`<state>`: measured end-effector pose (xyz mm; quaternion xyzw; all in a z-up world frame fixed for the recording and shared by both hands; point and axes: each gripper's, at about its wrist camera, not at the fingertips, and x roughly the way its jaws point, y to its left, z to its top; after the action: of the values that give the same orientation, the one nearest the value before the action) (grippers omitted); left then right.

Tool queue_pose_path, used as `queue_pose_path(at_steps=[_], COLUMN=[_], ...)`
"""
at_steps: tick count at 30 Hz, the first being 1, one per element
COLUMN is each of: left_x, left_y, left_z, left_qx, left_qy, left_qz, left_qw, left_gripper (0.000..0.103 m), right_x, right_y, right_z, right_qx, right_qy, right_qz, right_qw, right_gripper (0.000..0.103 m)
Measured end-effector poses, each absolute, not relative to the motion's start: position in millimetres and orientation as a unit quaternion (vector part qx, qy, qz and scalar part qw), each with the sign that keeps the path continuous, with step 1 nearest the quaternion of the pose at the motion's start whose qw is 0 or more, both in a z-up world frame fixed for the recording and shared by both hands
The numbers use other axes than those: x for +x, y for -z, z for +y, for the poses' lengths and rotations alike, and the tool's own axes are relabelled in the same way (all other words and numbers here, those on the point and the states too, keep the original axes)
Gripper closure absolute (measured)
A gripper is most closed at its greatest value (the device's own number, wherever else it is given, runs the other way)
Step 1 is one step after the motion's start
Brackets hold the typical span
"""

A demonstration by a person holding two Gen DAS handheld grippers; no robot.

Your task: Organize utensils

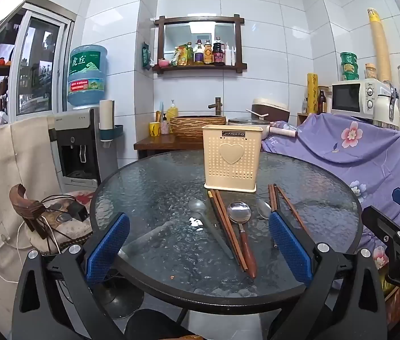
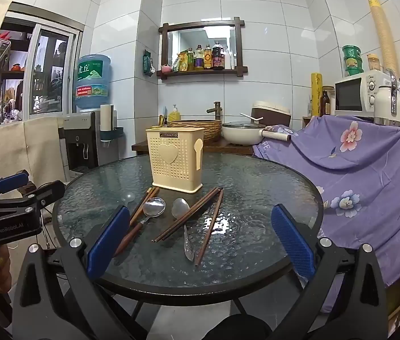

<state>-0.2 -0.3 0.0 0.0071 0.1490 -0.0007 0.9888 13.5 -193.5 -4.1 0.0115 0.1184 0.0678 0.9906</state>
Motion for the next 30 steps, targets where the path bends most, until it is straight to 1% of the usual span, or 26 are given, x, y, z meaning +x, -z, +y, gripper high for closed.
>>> queue_pose_path(at_steps=[30], left_x=[-1.4], left_y=[-0.2], left_z=[-0.5], left_qx=[0.007], left_qy=[0.003], left_qz=[0.153], left_qw=[0.988], left_gripper=[0.006], right_x=[20.4], right_y=[11.8], right_z=[-192.5], right_qx=[0.021], right_qy=[-0.071], right_qz=[0.126], right_qw=[0.989], right_gripper=[0.005])
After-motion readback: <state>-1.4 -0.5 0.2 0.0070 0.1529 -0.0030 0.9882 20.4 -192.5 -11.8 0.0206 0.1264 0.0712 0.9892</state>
